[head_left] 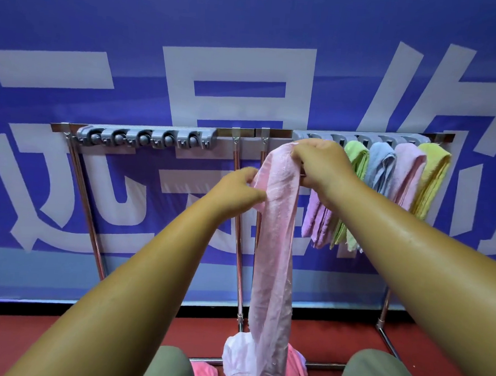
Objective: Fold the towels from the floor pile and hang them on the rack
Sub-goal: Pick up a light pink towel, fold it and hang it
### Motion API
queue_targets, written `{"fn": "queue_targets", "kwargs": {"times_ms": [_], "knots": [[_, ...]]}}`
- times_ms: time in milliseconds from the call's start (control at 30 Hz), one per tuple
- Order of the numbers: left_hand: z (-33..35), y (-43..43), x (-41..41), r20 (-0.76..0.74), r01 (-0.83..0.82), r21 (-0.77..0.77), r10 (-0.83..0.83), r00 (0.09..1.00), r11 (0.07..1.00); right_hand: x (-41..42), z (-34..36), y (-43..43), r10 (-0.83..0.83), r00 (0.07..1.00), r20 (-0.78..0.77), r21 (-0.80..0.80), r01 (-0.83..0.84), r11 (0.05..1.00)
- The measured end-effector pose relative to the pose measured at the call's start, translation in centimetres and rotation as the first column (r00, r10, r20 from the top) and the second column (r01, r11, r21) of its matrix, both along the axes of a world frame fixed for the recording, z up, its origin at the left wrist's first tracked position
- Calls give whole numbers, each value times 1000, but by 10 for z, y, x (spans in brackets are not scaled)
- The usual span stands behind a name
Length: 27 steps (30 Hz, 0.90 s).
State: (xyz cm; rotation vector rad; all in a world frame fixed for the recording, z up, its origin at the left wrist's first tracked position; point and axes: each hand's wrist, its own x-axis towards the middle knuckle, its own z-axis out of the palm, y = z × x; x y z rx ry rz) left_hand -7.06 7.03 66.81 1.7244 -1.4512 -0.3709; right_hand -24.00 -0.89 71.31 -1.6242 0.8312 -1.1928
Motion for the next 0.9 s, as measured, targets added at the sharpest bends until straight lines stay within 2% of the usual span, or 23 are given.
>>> {"fn": "queue_targets", "kwargs": {"times_ms": [100, 167, 267, 300, 433, 633, 900], "knots": [[-10, 0, 6, -71, -50, -25, 48, 996, 998, -6, 4, -4, 51, 998, 29, 21, -52, 998], [-12, 3, 12, -220, -17, -54, 4, 976, 998, -10, 5, -6, 49, 998, 36, 15, -49, 999], [-6, 6, 20, -504, 12, -140, -82, 860, 990, -20, 6, -10, 24, 999, 36, 12, -25, 1000], [-2, 8, 20, -552, 6, -169, -100, 828, 986, -22, 6, -13, 18, 999, 38, 23, -19, 1000], [16, 10, 23, -534, -2, -221, -119, 837, 975, -30, 9, -22, -12, 999, 32, 64, 10, 998], [35, 7, 19, -494, -63, -224, -58, 868, 973, -36, 13, -25, -32, 996, 84, 114, 23, 993], [47, -6, 20, -557, -197, -158, 77, 827, 968, -30, 15, -23, -34, 998, 53, 185, 24, 983]]}}
